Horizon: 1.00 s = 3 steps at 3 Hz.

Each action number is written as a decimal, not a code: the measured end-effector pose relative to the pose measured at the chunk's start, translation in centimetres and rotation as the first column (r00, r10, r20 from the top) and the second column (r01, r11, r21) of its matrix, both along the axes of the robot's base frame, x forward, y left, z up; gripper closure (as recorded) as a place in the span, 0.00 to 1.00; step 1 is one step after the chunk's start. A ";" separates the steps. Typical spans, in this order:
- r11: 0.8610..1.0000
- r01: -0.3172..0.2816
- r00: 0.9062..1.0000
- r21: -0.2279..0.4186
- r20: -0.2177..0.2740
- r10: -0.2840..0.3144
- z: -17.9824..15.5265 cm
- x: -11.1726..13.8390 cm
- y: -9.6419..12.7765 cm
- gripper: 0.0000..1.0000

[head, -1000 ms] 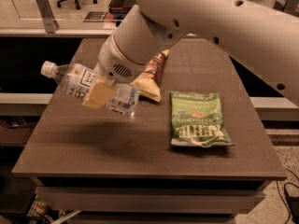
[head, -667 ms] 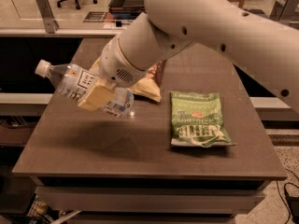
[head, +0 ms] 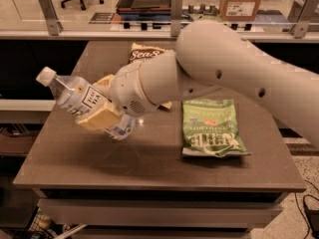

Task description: Place blue plastic bottle upright

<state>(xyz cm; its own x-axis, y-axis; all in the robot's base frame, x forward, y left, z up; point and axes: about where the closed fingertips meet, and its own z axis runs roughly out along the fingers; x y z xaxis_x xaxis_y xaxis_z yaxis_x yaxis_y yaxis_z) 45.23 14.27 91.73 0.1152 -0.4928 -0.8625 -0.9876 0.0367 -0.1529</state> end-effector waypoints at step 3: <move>0.983 0.086 0.995 0.159 0.033 -0.092 1.4 1.9 0.4 1.00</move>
Offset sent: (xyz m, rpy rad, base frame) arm 0.0243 -0.0054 0.0101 0.1688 -0.0259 -0.1365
